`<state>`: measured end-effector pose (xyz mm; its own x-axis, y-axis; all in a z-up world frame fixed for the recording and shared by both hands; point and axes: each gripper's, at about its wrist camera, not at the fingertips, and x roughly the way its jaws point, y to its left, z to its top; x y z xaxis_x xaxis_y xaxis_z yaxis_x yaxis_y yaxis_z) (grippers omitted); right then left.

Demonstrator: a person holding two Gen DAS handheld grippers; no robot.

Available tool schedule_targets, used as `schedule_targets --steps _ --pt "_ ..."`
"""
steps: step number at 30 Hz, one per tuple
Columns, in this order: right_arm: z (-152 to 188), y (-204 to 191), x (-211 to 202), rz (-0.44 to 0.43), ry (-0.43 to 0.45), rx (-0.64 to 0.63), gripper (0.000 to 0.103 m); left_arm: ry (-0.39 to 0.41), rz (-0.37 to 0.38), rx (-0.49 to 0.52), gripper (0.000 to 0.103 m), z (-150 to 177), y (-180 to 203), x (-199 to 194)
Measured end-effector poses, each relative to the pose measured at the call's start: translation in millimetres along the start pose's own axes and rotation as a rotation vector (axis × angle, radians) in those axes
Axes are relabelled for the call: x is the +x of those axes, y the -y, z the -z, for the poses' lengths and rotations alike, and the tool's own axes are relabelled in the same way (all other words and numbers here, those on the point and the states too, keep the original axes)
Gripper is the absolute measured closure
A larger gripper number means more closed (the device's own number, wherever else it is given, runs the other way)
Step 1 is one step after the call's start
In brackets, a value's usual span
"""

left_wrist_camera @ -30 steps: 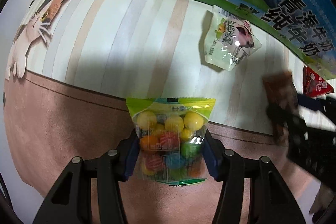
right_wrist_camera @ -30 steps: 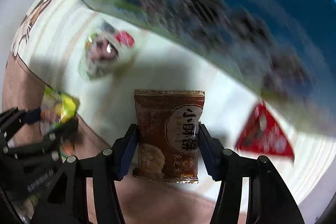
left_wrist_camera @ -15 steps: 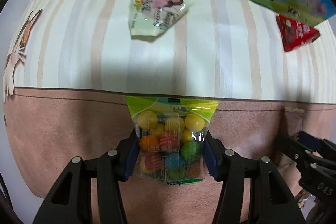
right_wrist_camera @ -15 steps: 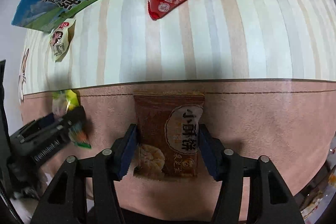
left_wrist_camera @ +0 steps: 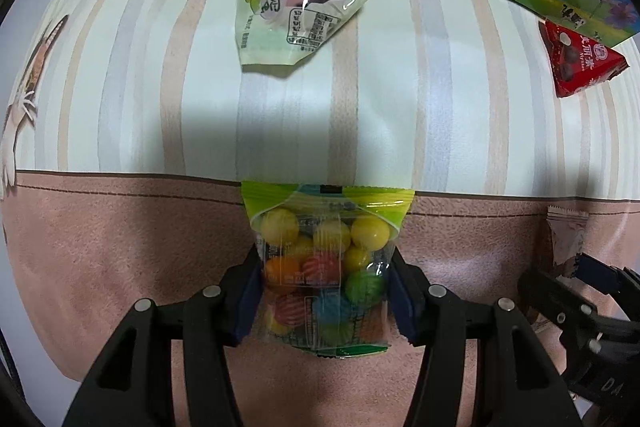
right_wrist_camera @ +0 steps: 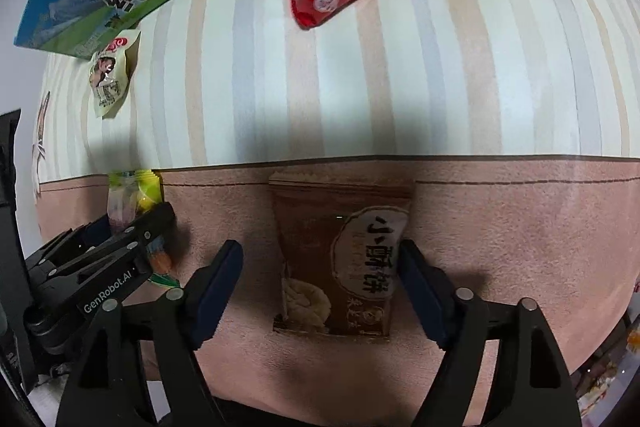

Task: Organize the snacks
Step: 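Carry both packets into the box and open both tools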

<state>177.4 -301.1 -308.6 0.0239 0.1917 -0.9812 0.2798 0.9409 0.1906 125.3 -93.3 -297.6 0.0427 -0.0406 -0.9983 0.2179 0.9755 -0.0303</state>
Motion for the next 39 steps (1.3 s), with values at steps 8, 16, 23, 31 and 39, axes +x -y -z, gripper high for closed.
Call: schedule_targets --steps 8,16,23,31,39 --pt "69 -25 9 0.0 0.023 -0.005 0.022 0.016 -0.003 -0.005 0.052 3 -6 -21" --pt "75 -33 8 0.018 0.061 -0.07 0.043 -0.025 0.06 0.014 0.047 3 0 -22" --pt "75 -18 -15 0.004 0.003 -0.034 0.034 -0.086 0.095 0.015 0.042 7 -10 -24" --pt "81 -15 -5 -0.033 -0.005 0.0 0.026 -0.096 0.114 -0.009 0.033 6 -13 -13" --pt "96 -44 17 0.077 0.061 -0.038 0.04 -0.03 0.043 0.022 0.052 1 5 -20"
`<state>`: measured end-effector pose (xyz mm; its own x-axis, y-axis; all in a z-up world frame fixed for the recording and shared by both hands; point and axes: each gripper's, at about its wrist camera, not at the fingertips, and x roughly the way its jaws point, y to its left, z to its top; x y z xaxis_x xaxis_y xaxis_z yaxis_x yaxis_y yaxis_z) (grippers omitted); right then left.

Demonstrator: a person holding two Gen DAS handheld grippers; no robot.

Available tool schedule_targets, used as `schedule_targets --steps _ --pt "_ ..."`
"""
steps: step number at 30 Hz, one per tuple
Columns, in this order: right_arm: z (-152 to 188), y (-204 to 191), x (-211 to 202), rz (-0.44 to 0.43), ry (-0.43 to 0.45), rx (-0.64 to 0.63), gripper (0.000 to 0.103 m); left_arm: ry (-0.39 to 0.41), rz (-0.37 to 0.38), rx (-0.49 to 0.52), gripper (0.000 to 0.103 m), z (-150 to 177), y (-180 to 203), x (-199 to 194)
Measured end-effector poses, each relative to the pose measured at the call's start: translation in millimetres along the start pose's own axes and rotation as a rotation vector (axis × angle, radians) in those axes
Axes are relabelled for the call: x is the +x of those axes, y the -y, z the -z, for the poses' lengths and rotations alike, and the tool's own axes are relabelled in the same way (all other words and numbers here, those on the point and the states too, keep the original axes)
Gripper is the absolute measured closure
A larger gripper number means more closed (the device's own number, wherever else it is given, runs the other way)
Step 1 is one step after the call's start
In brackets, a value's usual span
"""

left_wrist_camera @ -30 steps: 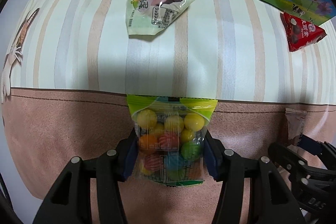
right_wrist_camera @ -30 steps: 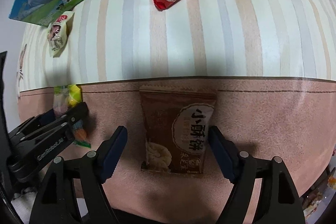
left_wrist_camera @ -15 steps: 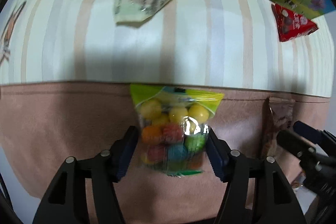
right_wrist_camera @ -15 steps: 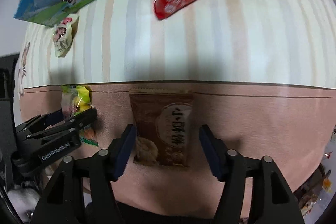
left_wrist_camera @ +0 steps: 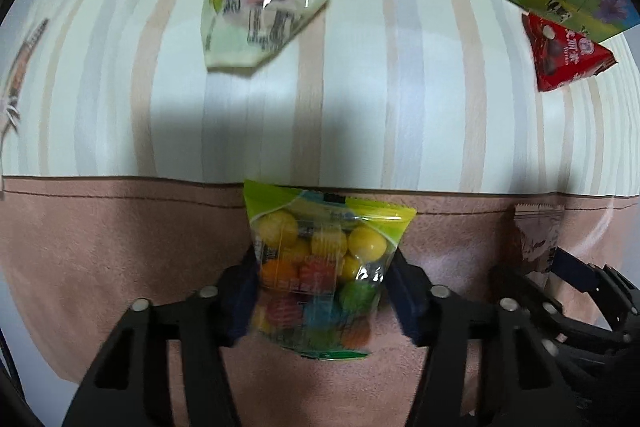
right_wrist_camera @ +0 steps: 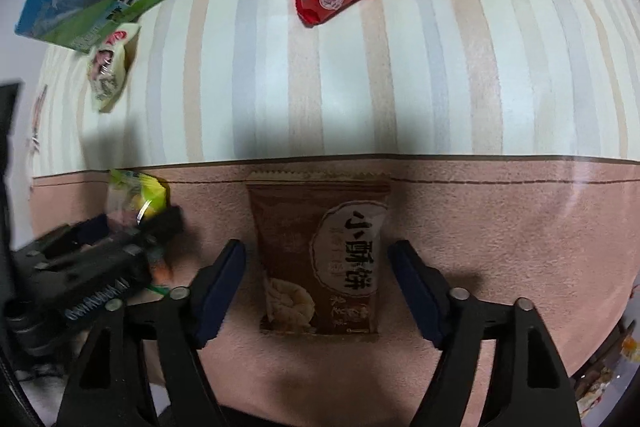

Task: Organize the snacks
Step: 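Carry both packets into the box and open both tools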

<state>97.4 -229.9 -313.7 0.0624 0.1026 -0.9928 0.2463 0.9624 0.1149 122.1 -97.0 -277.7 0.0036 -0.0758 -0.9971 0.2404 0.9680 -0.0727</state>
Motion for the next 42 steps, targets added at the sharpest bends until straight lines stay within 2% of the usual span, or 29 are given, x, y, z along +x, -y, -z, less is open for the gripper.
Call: schedule_targets --steps 2,6,10,14,18,22,25,29,36,39,40,41,42 --pt "6 -7 -3 0.009 0.03 -0.035 0.044 0.013 -0.002 0.01 0.054 2 4 -3" --pt "15 -13 -20 -0.046 0.084 -0.065 0.044 0.026 0.032 0.008 0.055 8 8 -17" --pt "11 -7 -63 -0.098 0.158 -0.064 0.044 0.075 0.08 0.012 0.055 1 9 -51" --pt "0 -3 -123 -0.152 0.252 -0.064 0.044 0.172 0.152 0.002 0.055 -18 13 -106" --pt "-39 2 -193 -0.227 0.35 -0.076 0.044 0.305 0.22 0.017 0.055 -50 20 -175" --pt "-83 2 -247 -0.256 0.418 -0.108 0.044 0.367 0.259 0.036 0.055 -94 21 -211" --pt "-124 -2 -258 -0.239 0.424 -0.134 0.044 0.311 0.287 0.037 0.054 -141 18 -211" --pt "-172 -11 -238 -0.223 0.356 -0.131 0.044 0.188 0.252 0.037 0.054 -190 9 -181" --pt "-213 -16 -171 -0.198 0.215 -0.088 0.044 0.021 0.209 -0.007 0.054 -222 -5 -123" --pt "-218 -20 -139 -0.199 0.103 -0.084 0.044 -0.054 0.197 -0.027 0.054 -221 -7 -103" --pt "-218 -20 -128 -0.195 0.064 -0.071 0.043 -0.073 0.191 -0.027 0.052 -220 -7 -97" --pt "-220 -19 -122 -0.183 0.032 -0.062 0.042 -0.086 0.177 -0.022 0.045 -219 -7 -92" --pt "-220 -19 -116 -0.161 0.01 -0.061 0.036 -0.09 0.162 -0.017 0.04 -218 -6 -90"
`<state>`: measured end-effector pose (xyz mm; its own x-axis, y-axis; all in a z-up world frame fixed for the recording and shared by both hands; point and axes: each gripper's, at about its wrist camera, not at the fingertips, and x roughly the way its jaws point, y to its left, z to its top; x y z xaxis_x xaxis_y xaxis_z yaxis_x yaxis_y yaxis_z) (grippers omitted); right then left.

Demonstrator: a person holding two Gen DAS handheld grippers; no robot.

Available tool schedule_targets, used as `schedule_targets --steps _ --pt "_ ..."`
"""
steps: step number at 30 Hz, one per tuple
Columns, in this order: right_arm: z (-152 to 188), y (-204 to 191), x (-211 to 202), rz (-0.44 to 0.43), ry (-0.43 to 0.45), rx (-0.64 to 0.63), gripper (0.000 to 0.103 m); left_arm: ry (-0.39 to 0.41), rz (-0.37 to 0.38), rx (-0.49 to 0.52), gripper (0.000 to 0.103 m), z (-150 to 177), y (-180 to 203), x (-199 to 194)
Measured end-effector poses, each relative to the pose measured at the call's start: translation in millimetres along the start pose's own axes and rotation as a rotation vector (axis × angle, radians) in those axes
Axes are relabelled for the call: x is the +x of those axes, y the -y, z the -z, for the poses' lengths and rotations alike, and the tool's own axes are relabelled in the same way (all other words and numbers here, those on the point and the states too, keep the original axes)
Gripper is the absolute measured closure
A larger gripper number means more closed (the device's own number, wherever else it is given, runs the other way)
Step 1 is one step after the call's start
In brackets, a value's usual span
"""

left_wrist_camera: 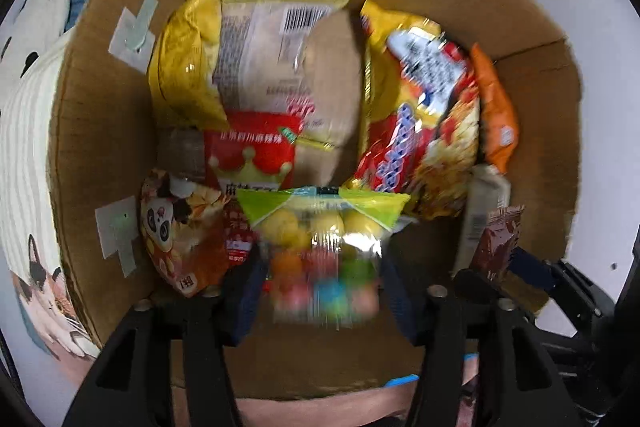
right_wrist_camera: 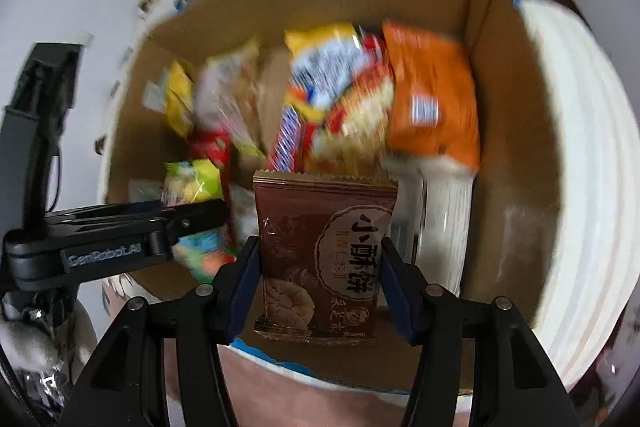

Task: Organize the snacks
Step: 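Carry both packets into the box and open both tools, then grasp the white-green wrapped snack with left tool while right tool grasps the red triangular packet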

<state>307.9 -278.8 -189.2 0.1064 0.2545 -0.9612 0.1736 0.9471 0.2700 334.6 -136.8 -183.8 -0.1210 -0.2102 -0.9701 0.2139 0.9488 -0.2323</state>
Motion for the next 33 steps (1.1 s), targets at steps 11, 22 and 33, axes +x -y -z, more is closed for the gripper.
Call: schedule_targets --steps 11,22,33 --pt "3 -7 -15 0.082 0.014 -0.027 0.007 0.071 -0.048 0.049 0.016 11 11 -22" --pt "17 -6 -56 0.143 0.115 -0.043 0.007 0.23 -0.106 0.069 0.016 38 16 -69" --pt "62 -25 -120 0.175 0.304 -0.081 0.007 0.471 -0.129 0.085 0.016 92 22 -132"
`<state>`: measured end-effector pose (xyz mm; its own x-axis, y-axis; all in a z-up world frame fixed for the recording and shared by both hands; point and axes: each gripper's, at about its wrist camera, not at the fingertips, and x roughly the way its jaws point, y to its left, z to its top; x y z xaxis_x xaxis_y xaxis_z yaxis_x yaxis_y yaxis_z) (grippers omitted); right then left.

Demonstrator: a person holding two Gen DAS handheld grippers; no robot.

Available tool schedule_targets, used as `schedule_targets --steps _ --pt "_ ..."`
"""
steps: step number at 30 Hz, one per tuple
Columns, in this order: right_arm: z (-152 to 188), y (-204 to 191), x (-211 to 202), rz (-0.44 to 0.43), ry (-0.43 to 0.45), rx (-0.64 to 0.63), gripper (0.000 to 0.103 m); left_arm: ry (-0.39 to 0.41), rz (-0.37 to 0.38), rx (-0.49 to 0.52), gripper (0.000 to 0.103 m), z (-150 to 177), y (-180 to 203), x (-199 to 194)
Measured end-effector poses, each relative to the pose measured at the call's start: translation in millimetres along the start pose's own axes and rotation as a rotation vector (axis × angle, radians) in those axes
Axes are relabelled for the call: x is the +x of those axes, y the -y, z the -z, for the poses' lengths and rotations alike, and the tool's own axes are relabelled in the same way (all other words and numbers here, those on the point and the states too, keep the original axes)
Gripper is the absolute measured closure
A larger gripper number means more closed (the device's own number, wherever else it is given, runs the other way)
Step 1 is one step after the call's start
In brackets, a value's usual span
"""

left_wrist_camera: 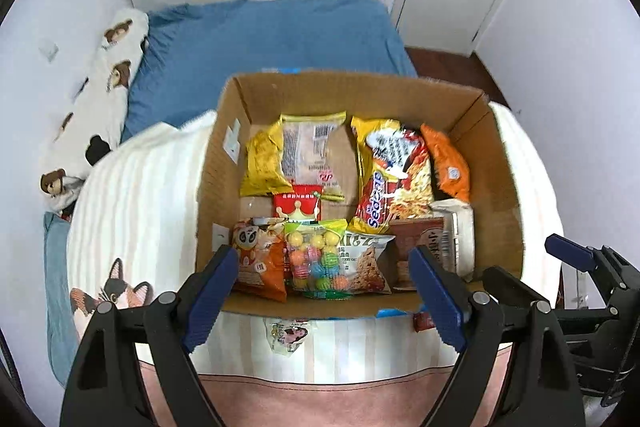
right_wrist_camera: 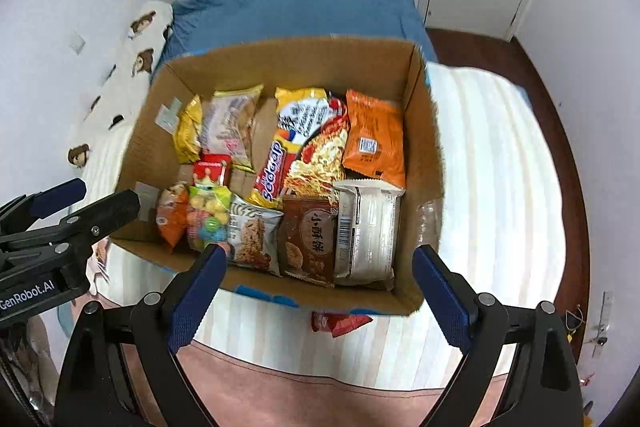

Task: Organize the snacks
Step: 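Grasp the white-green wrapped snack with left tool while right tool grasps the red triangular packet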

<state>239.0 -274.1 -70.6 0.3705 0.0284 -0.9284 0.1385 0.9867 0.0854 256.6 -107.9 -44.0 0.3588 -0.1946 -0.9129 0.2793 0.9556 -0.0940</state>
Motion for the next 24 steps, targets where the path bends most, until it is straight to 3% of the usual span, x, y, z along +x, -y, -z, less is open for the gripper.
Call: schedule_targets --steps 5,11,15,19,24 --pt "17 -8 -32 0.008 0.082 -0.012 0.007 0.078 -0.008 0.013 0.016 17 4 -31" --pt "37 -16 -51 -0.042 0.115 -0.007 0.007 0.154 -0.024 -0.014 0.016 41 -3 -57" --pt "59 -12 -50 -0.086 0.11 0.016 0.007 0.162 -0.027 -0.036 0.016 61 -12 -58" --pt "82 4 -17 -0.122 0.048 0.09 0.007 0.094 -0.039 -0.047 0.016 85 -24 -29" --pt "105 27 42 -0.153 -0.025 0.198 0.007 -0.072 -0.07 -0.066 0.016 109 -38 41"
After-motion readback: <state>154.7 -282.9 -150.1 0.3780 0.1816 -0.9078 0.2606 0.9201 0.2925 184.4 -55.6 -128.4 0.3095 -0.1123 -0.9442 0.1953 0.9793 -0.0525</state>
